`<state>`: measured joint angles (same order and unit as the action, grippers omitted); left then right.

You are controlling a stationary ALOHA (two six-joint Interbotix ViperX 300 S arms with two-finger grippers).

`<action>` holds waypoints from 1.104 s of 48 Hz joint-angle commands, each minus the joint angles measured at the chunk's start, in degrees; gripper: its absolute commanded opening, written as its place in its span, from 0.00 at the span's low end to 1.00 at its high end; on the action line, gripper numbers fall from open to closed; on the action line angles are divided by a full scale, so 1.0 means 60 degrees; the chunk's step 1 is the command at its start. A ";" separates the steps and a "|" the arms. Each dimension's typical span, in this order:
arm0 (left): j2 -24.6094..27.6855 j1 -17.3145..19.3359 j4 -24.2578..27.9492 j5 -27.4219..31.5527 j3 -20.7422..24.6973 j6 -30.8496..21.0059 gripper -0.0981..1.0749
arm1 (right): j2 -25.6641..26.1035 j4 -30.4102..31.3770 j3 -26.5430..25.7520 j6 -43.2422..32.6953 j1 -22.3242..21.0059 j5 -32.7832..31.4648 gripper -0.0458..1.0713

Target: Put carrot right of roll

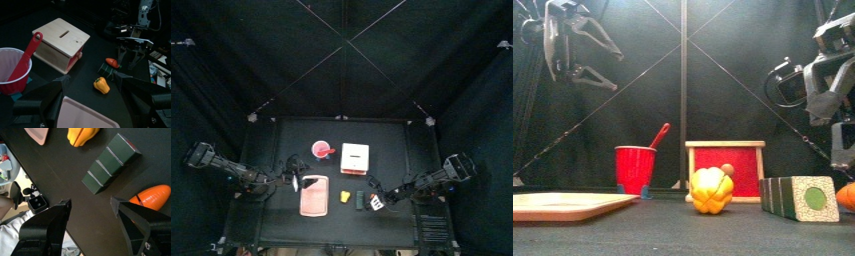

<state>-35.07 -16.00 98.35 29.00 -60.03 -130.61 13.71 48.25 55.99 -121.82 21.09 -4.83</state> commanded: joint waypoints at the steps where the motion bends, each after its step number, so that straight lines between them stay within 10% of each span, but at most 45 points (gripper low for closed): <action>1: 0.0015 -0.0015 0.0015 0.0029 0.0117 0.0015 0.96 | 0.0542 0.0176 -0.0103 0.0015 -0.0059 -0.0190 0.89; 53: 0.0000 0.0015 0.0015 0.0029 0.0029 0.0029 0.96 | 0.1260 0.1143 0.0117 -0.0015 -0.0630 -0.2300 0.89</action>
<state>-35.07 -16.00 98.44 29.00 -60.38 -130.34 20.13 54.23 57.83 -121.99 17.75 -17.67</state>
